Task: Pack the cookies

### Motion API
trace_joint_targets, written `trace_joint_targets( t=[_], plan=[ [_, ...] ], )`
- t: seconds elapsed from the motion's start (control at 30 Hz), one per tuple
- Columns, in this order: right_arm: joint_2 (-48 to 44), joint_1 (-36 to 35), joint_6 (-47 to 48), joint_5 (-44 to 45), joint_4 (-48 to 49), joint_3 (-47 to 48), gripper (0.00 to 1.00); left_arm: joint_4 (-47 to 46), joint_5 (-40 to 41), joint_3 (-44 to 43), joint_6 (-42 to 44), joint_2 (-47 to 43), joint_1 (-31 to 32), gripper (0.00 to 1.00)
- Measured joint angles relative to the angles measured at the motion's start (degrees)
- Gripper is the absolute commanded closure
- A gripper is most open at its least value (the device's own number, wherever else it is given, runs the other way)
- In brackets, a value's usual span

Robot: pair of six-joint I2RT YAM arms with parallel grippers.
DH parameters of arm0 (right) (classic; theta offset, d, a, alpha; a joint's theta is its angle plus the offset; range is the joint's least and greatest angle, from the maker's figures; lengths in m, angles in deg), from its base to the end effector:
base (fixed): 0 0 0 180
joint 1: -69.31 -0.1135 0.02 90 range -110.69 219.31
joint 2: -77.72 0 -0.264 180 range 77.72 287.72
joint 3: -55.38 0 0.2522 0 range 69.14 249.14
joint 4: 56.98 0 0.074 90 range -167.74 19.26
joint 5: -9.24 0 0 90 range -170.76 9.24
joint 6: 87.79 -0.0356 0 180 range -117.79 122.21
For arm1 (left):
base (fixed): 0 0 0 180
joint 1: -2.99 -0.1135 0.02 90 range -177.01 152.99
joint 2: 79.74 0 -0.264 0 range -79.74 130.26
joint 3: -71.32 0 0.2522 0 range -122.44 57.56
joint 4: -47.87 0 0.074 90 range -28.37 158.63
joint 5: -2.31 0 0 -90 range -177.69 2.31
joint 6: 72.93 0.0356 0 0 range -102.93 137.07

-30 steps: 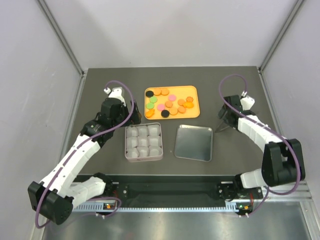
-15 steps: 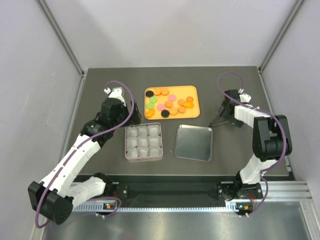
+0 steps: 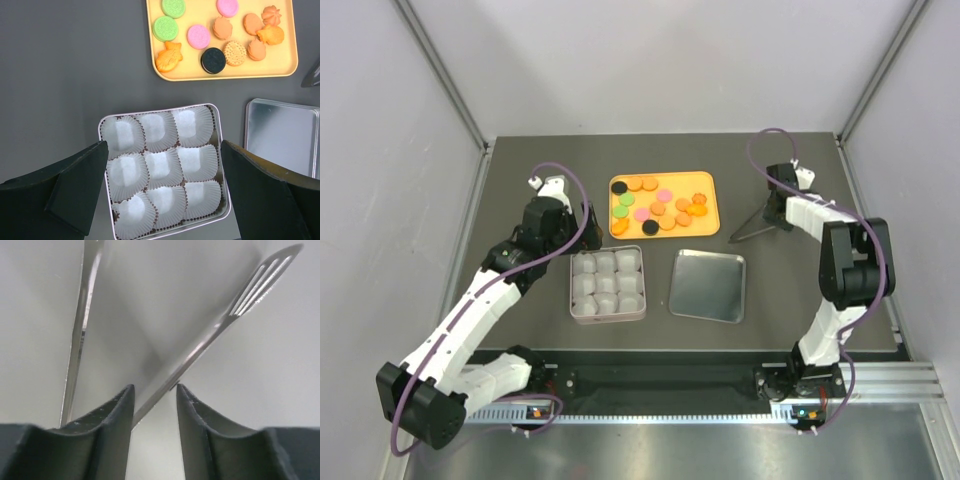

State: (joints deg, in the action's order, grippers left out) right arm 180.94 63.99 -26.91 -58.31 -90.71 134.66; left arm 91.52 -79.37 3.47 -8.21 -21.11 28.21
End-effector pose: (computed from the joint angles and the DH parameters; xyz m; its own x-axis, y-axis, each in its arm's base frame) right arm 0.3677 0.0206 0.1778 -0.6777 0.3886 -0.6242 0.5122 0.8586 -0.0216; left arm 0.2027 -0.0898 0.3176 -0.5965 -0.1861 -0.7808 0.0652 0.9583 -0.2783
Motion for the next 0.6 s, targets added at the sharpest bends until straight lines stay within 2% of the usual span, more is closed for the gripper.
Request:
trace_joint_targets(
  t=[0.17,0.3,0.37,0.47,0.5,0.57,0.6],
  plan=[
    [2.9,0.1,4.3,-0.1,-0.9,5.3,0.76,-0.2,-0.4,0.2,0.0,0.0,0.0,0.01],
    [5.4,0.7,8.7,-0.8,-0.9,8.1,0.79,-0.3,-1.0,0.2,0.0,0.0,0.0,0.01],
    [6.3,1.0,10.8,-1.2,-0.9,9.2,0.77,-0.3,-1.4,0.2,0.0,0.0,0.0,0.01],
    [7.5,1.2,13.3,-2.2,-0.8,10.8,0.65,-0.3,-1.7,0.3,-0.1,0.0,0.0,0.01],
    [7.6,1.3,13.7,-2.5,-0.9,10.8,0.52,-0.3,-1.7,0.3,0.0,0.0,0.0,0.01],
    [7.6,1.4,13.7,-2.8,-1.3,10.8,0.46,-0.3,-1.9,0.3,-0.1,0.0,0.0,0.01],
    [7.6,1.4,13.4,-3.0,-1.5,10.8,0.37,-0.4,-2.0,0.3,-0.1,0.0,0.0,0.01]
  ],
)
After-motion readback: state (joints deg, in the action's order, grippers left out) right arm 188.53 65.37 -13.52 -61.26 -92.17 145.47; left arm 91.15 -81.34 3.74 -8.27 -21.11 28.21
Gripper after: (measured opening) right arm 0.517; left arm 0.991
